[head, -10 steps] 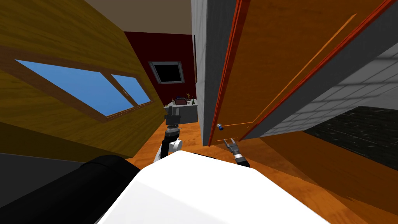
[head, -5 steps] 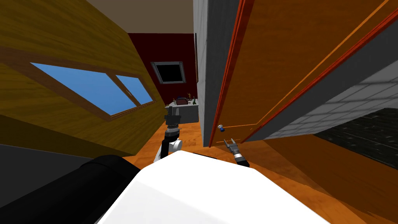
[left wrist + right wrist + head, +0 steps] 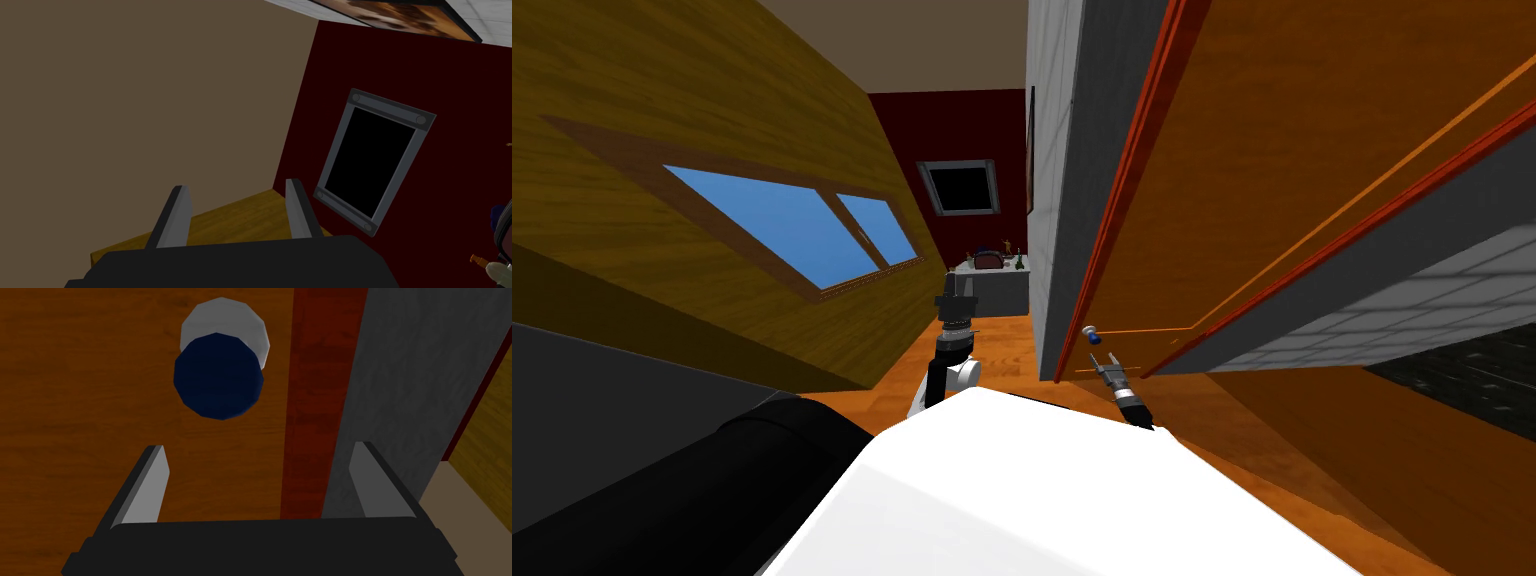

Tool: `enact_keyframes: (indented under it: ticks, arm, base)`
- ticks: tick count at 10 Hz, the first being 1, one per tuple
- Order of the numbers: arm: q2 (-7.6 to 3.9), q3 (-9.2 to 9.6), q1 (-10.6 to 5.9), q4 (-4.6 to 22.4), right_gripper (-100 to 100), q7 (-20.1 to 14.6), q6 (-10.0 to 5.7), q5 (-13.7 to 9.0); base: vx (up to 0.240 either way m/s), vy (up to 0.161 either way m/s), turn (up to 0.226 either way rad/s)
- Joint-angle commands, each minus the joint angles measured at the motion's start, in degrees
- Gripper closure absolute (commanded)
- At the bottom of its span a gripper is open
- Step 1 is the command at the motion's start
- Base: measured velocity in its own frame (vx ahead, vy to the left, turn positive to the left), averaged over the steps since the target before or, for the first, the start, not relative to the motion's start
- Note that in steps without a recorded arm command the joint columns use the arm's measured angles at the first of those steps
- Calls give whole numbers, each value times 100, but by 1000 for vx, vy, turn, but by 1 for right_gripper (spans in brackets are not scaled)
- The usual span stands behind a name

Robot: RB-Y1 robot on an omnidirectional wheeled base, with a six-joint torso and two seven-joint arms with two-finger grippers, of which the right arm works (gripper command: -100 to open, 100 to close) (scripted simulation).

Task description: Pull the door open

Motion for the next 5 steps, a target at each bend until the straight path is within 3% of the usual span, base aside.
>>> enact_keyframes:
  ticks: [1, 5]
  arm:
    - [-21, -1, -161, 250, -100, 89, -40, -120]
    - [-69, 7, -443, 644, -100, 230, -64, -358]
  base:
    - [56, 2, 102]
    - [76, -7, 69]
